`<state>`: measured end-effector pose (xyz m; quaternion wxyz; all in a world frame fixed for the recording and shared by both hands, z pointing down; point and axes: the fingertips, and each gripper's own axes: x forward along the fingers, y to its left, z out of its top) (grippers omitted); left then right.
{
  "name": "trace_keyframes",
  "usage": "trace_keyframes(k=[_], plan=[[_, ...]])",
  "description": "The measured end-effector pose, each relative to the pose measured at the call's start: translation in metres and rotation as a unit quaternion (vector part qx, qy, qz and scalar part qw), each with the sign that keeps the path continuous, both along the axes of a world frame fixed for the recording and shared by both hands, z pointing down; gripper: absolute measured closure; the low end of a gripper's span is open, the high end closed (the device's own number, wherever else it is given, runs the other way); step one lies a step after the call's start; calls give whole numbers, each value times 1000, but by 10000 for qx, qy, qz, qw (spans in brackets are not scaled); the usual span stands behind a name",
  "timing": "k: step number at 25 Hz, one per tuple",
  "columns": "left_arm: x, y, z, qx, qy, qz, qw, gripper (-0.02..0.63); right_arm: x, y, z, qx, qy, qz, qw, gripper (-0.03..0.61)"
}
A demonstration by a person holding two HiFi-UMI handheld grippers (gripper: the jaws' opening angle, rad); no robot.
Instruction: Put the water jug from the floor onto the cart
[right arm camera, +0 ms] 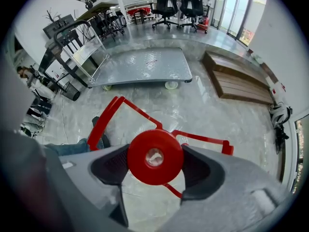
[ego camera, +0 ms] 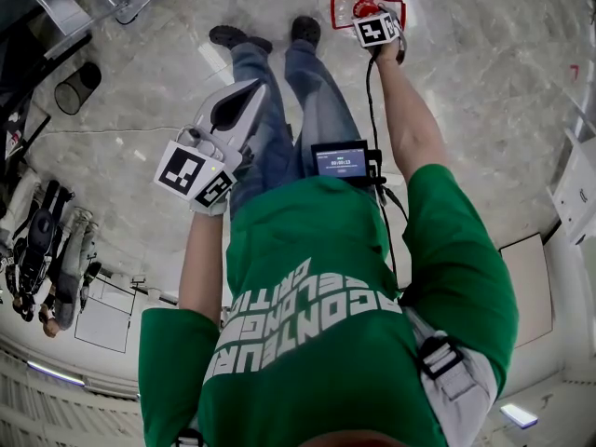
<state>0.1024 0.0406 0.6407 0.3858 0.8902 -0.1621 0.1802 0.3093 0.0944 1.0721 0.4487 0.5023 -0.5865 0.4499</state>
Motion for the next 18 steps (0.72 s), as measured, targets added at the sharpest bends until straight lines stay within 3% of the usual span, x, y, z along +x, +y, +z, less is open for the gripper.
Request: trace_keyframes(k=[5, 8, 13, 18], plan=[[-3, 1, 1, -18, -32, -24, 10000, 598, 1, -3, 0, -54, 37, 5, 10000, 284], [-4, 0, -4, 32, -31, -40, 10000, 598, 15, 6, -8, -278, 315, 112, 9991, 284], [-5, -2, -22, 224, 55, -136, 9996, 598, 16, -12, -40, 221, 77, 150, 9996, 281], [-7, -2, -51, 478, 196, -198, 9985, 600, 30, -10, -90, 402, 195, 170, 9989, 281]])
